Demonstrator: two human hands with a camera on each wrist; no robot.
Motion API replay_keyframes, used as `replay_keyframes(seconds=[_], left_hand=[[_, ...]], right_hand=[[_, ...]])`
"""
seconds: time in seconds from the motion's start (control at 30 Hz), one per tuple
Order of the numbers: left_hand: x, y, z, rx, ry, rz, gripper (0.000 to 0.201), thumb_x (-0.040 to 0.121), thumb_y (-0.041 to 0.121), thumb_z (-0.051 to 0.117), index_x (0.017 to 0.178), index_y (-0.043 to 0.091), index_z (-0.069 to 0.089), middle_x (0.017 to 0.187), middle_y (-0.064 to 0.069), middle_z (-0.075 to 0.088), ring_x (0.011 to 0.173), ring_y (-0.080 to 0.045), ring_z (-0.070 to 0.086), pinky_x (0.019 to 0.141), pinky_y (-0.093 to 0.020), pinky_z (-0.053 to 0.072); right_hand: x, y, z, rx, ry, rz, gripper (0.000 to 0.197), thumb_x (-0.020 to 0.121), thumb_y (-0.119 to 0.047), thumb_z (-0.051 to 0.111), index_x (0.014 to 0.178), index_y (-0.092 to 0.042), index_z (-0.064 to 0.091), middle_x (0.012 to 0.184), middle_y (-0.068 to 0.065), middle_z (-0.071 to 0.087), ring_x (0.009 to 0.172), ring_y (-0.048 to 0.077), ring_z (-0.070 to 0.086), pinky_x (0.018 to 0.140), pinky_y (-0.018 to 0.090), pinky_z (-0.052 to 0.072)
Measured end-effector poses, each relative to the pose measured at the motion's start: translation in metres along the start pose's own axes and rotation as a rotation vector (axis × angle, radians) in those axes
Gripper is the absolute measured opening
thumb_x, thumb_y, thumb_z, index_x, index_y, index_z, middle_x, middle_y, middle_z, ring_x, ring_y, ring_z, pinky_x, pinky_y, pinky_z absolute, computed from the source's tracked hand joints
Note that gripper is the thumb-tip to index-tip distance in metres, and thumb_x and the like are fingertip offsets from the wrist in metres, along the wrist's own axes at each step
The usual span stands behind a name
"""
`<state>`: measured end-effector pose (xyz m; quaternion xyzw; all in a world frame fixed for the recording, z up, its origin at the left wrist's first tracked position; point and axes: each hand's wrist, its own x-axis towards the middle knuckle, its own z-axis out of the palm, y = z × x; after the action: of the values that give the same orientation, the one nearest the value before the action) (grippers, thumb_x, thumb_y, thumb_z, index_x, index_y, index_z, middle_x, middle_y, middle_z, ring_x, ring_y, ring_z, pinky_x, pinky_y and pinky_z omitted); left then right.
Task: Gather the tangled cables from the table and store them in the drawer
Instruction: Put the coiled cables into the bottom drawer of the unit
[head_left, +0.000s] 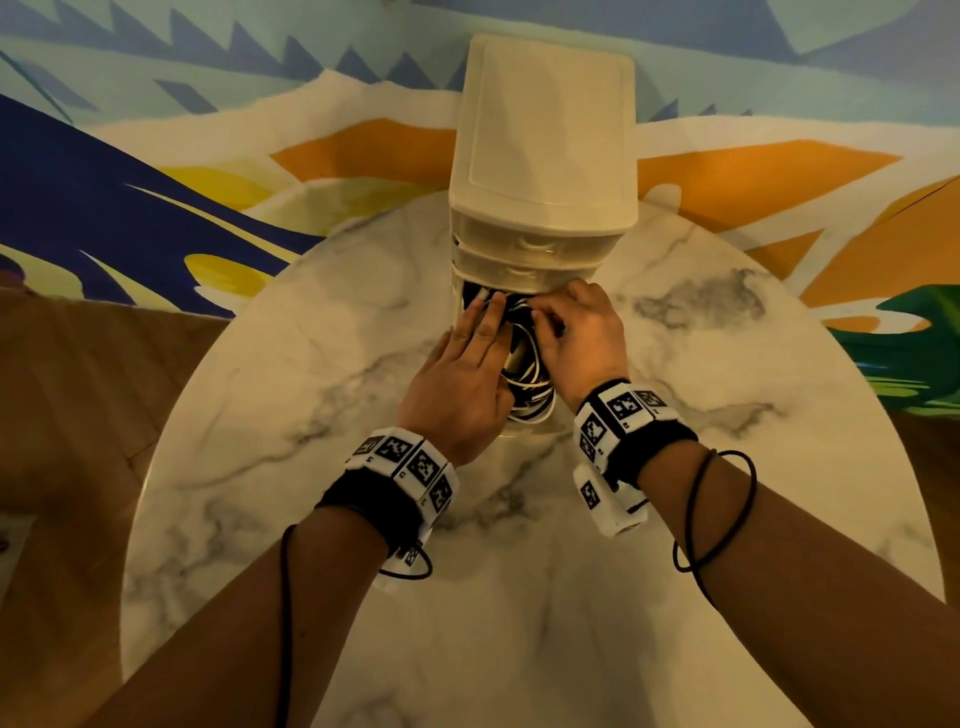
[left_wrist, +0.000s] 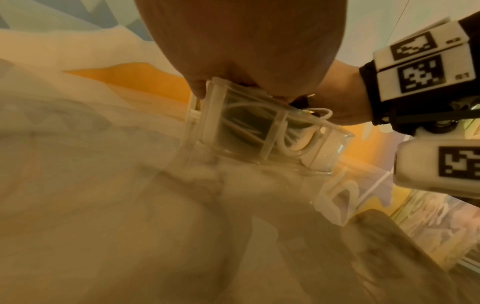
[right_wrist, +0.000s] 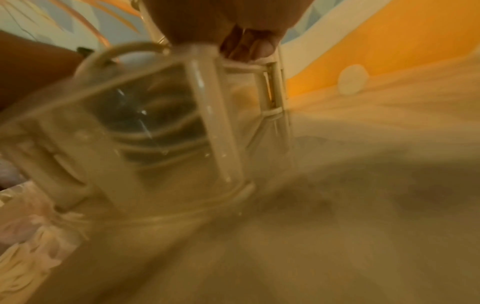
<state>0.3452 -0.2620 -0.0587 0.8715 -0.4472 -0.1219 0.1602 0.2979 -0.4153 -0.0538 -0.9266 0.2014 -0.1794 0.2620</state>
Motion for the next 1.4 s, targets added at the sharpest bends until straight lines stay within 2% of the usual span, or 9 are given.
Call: replay_keyframes(seconds=[0.1, 0.17, 0.27, 0.33, 0.4, 0.73, 0.9, 1.13, 1.4], left_hand=[[0.001, 0.001, 0.000, 0.032, -0.006, -0.008, 0.068, 0.084, 0.034, 0.022, 0.150, 0.016, 0.015, 0.159, 0.002, -0.002, 0.146, -0.014, -0.004, 0.115, -0.033, 0.011], [0.002, 0.000, -0.001, 0.038, -0.008, -0.012, 0.066, 0.087, 0.032, 0.028, 0.150, 0.017, 0.015, 0.159, 0.002, -0.002, 0.146, -0.014, -0.004, 0.116, -0.035, 0.012], [0.003, 0.000, -0.001, 0.038, -0.025, -0.008, 0.065, 0.091, 0.031, 0.035, 0.150, 0.016, 0.014, 0.159, 0.002, -0.004, 0.146, -0.014, -0.006, 0.118, -0.036, 0.012], [0.003, 0.000, -0.003, 0.049, -0.023, -0.002, 0.064, 0.091, 0.031, 0.035, 0.150, 0.015, 0.016, 0.159, 0.001, -0.005, 0.146, -0.014, -0.007, 0.118, -0.035, 0.012], [0.002, 0.001, -0.003, 0.069, -0.033, 0.000, 0.064, 0.092, 0.032, 0.035, 0.150, 0.014, 0.016, 0.159, 0.001, -0.007, 0.146, -0.014, -0.008, 0.118, -0.035, 0.010], [0.005, 0.004, -0.007, 0.158, -0.014, -0.018, 0.061, 0.092, 0.033, 0.022, 0.148, 0.010, 0.021, 0.159, -0.006, 0.003, 0.146, -0.019, -0.001, 0.118, -0.039, 0.008], [-0.005, 0.005, -0.002, 0.091, 0.014, -0.022, 0.063, 0.094, 0.040, 0.014, 0.148, 0.009, 0.022, 0.158, -0.007, 0.011, 0.146, -0.018, 0.006, 0.116, -0.034, 0.007], [0.006, -0.001, 0.002, 0.110, -0.021, -0.049, 0.062, 0.095, 0.037, 0.020, 0.150, 0.011, 0.009, 0.159, -0.005, -0.004, 0.146, -0.016, -0.007, 0.119, -0.036, 0.002], [-0.011, 0.011, 0.007, 0.089, 0.031, -0.088, 0.060, 0.099, 0.036, 0.025, 0.149, 0.008, 0.007, 0.159, -0.010, -0.001, 0.146, -0.020, -0.003, 0.118, -0.037, 0.003]], right_hand=[[-0.003, -0.004, -0.012, -0.121, -0.063, -0.060, 0.027, 0.083, -0.020, 0.053, 0.100, -0.014, 0.072, 0.090, 0.005, 0.068, 0.088, 0.030, 0.057, 0.075, 0.040, 0.048], [-0.014, -0.011, -0.028, -0.181, -0.130, -0.048, 0.043, 0.080, -0.028, 0.047, 0.116, -0.015, 0.066, 0.113, 0.005, 0.066, 0.104, 0.029, 0.055, 0.085, 0.043, 0.047], [-0.044, -0.022, -0.053, -0.205, -0.452, -0.068, 0.082, 0.074, -0.045, 0.053, 0.148, -0.018, 0.030, 0.156, 0.008, 0.023, 0.143, 0.025, 0.020, 0.111, 0.039, 0.023], [-0.061, -0.027, -0.057, -0.312, -0.718, -0.094, 0.104, 0.074, -0.060, 0.056, 0.152, -0.021, 0.000, 0.159, 0.004, -0.013, 0.147, 0.021, -0.012, 0.117, 0.038, 0.003], [-0.073, -0.025, -0.047, -0.412, -0.797, -0.088, 0.110, 0.078, -0.067, 0.053, 0.150, -0.017, -0.013, 0.156, 0.006, -0.025, 0.143, 0.022, -0.025, 0.119, 0.039, -0.004], [-0.055, -0.025, -0.026, -0.361, -0.667, -0.031, 0.085, 0.094, -0.054, 0.040, 0.150, -0.001, 0.003, 0.159, 0.016, -0.003, 0.147, 0.025, -0.009, 0.120, 0.031, -0.002], [-0.023, -0.024, -0.035, -0.279, -0.494, -0.019, 0.054, 0.097, -0.044, 0.044, 0.140, -0.012, 0.043, 0.150, 0.008, 0.039, 0.142, 0.019, 0.029, 0.107, 0.034, 0.035], [-0.048, -0.007, -0.033, -0.334, -0.683, -0.095, 0.099, 0.084, -0.056, 0.053, 0.151, -0.007, -0.001, 0.159, 0.009, -0.014, 0.147, 0.018, -0.013, 0.121, 0.034, 0.005], [-0.042, -0.004, -0.023, -0.372, -0.579, -0.128, 0.082, 0.089, -0.055, 0.032, 0.147, 0.001, 0.020, 0.157, 0.018, 0.011, 0.147, 0.023, 0.002, 0.116, 0.028, 0.000]])
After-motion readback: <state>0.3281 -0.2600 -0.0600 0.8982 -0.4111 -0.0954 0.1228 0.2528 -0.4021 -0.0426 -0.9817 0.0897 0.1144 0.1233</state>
